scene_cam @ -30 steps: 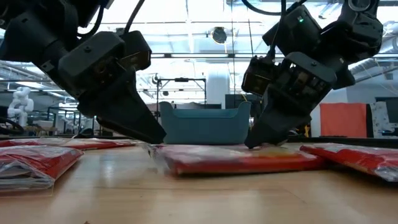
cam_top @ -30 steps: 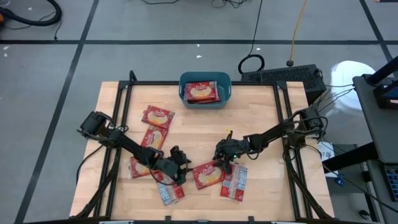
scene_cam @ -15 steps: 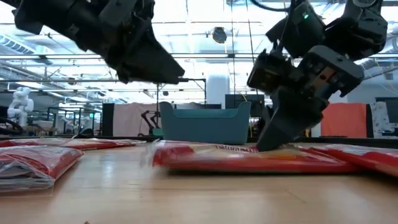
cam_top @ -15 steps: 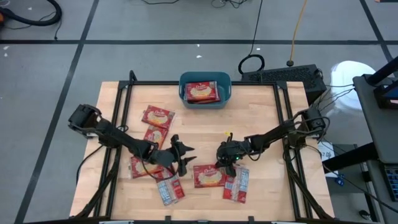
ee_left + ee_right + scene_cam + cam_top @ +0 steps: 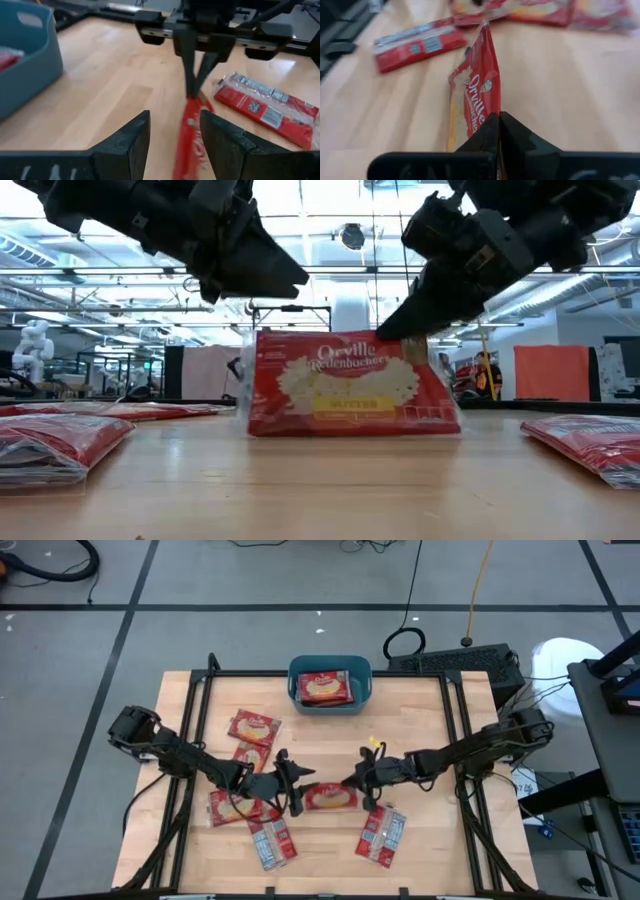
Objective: Sort popcorn bags into baskets
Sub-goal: Put the red popcorn bag into the blue bin
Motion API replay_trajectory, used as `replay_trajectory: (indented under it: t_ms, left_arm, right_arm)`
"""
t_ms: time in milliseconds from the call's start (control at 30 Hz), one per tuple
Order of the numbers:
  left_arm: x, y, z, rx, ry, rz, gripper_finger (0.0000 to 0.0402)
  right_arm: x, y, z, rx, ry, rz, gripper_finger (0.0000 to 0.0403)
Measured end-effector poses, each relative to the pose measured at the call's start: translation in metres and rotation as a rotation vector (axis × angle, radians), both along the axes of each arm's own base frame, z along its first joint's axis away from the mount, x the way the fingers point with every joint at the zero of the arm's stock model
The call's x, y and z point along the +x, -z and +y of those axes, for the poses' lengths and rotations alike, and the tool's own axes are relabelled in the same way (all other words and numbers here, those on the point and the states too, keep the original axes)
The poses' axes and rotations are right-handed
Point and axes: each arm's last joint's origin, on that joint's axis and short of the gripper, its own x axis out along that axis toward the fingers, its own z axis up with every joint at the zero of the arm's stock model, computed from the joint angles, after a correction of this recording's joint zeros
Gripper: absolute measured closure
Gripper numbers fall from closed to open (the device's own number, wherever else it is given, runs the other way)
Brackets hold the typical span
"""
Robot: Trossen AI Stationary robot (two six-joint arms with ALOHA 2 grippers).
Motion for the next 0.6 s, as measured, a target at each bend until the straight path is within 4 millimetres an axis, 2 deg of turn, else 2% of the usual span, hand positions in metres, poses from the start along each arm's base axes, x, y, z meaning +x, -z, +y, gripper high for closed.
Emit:
replay_trajectory:
  t_ms: [133,233,400,600]
  left_arm:
    - [0.000,-0.001,0.000,0.046,0.015,0.002,0.0224]
    - [0.000,-0.001,0.000,0.085,0.019,0.010,0.0208]
    - [0.000,0.009,0.008,0.119,-0.048,0.082,0.0157]
    - [0.003,0.025,0.017,0.070,-0.084,0.143,0.0097]
  right_arm:
    - [-0.003,-0.006,-0.004,-0.094,0.066,-0.013,0.0403]
    - [-0.003,-0.007,-0.004,-0.133,0.085,-0.020,0.0403]
    - [-0.003,-0.007,-0.004,-0.151,0.072,-0.023,0.0403]
    - [-0.002,-0.009,-0.004,-0.172,0.060,-0.042,0.0403]
